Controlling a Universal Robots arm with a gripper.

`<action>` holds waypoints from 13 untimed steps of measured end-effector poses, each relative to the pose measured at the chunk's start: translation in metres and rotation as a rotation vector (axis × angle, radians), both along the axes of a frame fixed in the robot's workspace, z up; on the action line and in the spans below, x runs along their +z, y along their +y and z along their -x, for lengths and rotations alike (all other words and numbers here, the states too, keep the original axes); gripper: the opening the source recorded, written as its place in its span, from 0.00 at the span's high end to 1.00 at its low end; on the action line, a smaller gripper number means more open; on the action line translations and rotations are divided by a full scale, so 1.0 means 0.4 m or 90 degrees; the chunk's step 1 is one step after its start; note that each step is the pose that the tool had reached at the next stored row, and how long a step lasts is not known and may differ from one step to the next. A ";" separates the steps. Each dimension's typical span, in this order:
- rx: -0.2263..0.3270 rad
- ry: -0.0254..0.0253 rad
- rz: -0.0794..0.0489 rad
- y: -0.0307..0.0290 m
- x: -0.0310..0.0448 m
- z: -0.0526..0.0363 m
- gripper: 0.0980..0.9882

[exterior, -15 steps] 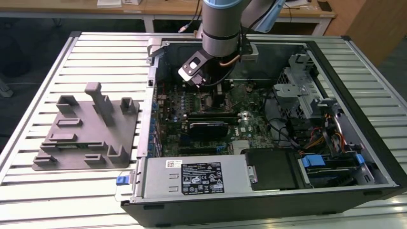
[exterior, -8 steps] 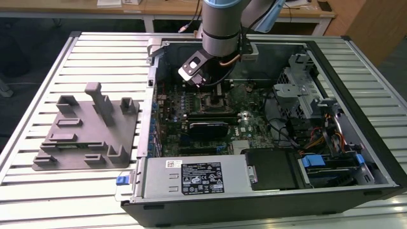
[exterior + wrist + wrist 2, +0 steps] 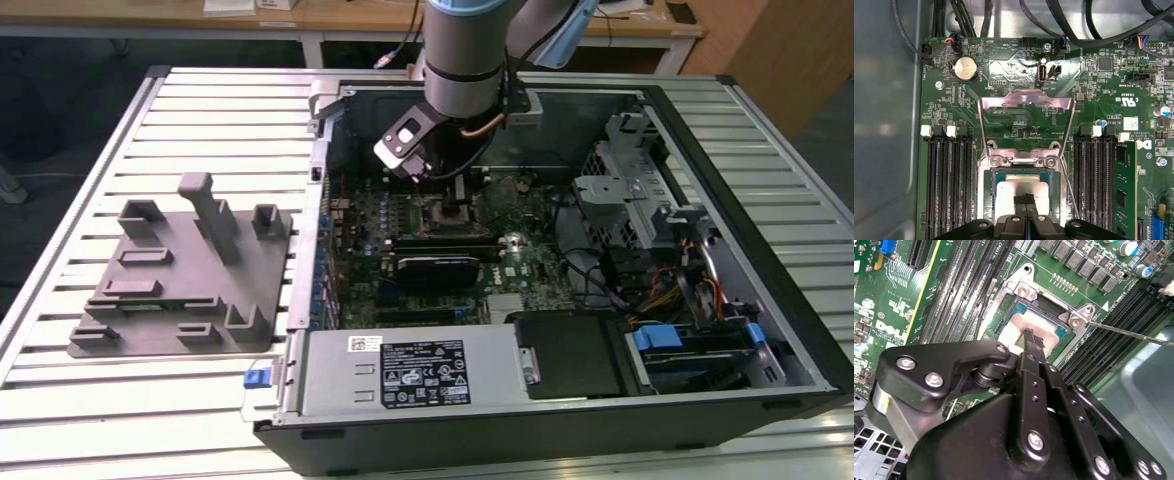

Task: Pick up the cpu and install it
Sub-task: 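Place the cpu into insertion slot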

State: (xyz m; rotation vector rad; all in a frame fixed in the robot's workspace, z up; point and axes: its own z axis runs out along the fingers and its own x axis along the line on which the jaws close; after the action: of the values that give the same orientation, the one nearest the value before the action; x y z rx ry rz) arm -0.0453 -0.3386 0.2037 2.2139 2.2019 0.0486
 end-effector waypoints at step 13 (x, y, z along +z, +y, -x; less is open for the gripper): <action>0.000 0.0000 -0.009 0.000 -0.008 0.000 0.99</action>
State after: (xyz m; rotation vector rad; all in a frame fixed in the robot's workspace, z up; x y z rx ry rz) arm -0.0453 -0.3387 0.2007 2.2208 2.2082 0.0636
